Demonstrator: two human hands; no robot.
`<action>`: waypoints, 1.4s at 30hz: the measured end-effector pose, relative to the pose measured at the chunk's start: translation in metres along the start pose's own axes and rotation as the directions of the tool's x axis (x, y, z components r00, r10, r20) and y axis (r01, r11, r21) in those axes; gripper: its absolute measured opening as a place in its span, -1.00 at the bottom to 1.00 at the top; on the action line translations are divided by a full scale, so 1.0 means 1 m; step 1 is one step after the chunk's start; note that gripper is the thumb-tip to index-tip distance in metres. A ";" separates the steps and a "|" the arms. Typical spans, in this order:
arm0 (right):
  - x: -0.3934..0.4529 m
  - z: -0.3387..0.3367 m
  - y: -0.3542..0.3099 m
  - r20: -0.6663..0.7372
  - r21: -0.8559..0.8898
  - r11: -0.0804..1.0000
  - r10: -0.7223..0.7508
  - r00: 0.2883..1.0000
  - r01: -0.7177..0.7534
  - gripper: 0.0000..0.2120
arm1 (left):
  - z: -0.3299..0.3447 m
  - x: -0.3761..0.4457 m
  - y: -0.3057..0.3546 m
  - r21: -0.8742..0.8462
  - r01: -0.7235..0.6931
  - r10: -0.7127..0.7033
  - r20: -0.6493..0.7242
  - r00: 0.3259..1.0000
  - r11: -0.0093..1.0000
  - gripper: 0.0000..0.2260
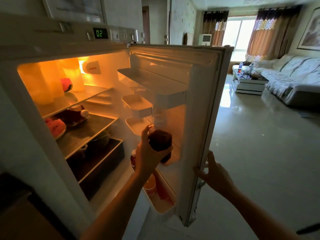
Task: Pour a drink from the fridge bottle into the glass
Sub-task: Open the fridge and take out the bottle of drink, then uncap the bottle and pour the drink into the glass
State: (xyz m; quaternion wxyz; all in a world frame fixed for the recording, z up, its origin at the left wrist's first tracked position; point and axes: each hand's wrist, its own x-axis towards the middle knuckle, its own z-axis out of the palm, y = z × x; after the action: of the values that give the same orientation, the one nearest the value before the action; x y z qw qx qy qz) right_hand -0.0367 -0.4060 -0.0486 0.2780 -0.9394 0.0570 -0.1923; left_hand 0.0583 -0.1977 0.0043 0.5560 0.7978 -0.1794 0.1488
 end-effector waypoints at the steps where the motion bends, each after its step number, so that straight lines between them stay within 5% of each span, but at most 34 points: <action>1: 0.000 0.000 0.001 0.003 0.005 1.000 0.011 1.000 -0.011 -0.28 | -0.003 -0.003 0.003 0.003 -0.037 0.037 0.000 0.999 0.999 -0.14; 9: -0.007 -0.008 0.003 -0.039 -0.078 0.997 0.019 0.999 -0.022 -0.12 | -0.028 -0.035 0.042 -0.035 -0.255 0.257 0.153 0.954 0.966 -0.18; 17: -0.056 -0.047 0.035 -0.120 -0.116 0.987 0.100 0.988 -0.114 -0.24 | -0.009 -0.071 0.077 -0.162 -0.303 0.339 0.289 0.895 0.939 -0.18; 25: -0.128 -0.136 0.095 -0.110 -0.209 0.964 0.145 0.983 -0.166 -0.46 | 0.083 -0.106 0.103 -0.205 -0.139 0.219 0.447 0.867 0.969 -0.08; 33: -0.169 -0.229 0.164 -0.102 -0.222 0.958 0.160 0.982 -0.179 -0.54 | 0.189 -0.126 0.142 -0.168 -0.094 0.156 0.407 0.900 0.981 -0.08; 42: -0.126 -0.253 0.235 -0.037 -0.151 0.977 0.144 0.989 -0.148 -0.56 | 0.275 -0.102 0.145 -0.109 -0.056 0.098 0.426 0.899 0.992 -0.08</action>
State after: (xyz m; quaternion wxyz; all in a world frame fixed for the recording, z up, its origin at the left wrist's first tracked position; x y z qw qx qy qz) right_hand -0.2521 -0.7025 -0.0225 0.2174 -0.9487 0.1442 -0.1786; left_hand -0.0876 -0.4903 -0.0116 0.5331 0.7763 -0.3358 -0.0178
